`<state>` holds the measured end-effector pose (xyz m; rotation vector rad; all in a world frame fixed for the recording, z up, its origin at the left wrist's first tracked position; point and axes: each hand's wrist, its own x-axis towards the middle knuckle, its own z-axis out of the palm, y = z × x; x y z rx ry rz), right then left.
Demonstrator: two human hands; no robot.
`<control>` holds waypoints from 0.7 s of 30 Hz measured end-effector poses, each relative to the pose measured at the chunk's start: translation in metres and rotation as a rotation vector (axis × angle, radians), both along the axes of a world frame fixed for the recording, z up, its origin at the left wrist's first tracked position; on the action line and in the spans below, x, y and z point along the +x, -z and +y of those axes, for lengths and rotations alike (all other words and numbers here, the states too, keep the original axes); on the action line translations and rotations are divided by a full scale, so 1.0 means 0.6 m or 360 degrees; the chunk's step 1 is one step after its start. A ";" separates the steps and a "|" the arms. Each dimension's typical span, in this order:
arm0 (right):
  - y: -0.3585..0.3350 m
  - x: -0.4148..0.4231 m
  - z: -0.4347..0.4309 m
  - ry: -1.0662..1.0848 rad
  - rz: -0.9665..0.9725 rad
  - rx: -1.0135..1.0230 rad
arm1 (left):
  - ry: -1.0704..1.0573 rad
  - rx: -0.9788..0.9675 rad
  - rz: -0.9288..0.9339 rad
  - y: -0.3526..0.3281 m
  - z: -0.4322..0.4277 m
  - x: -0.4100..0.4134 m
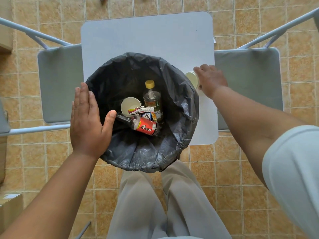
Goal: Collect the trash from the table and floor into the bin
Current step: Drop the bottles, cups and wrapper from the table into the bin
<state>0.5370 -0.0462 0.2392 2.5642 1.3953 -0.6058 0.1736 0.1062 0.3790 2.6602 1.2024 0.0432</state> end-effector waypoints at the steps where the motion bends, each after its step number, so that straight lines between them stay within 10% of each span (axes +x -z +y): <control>1: 0.000 0.003 -0.006 0.0070 0.0038 0.0058 | 0.0004 0.0004 0.0003 0.001 0.000 0.000; 15: -0.295 -0.132 -0.071 0.0822 0.0223 0.1670 | -0.0021 0.0020 0.0082 0.002 0.000 -0.002; 21: -0.341 -0.256 -0.043 0.0393 0.0545 0.1381 | -0.0004 0.0005 0.0080 0.002 0.002 -0.004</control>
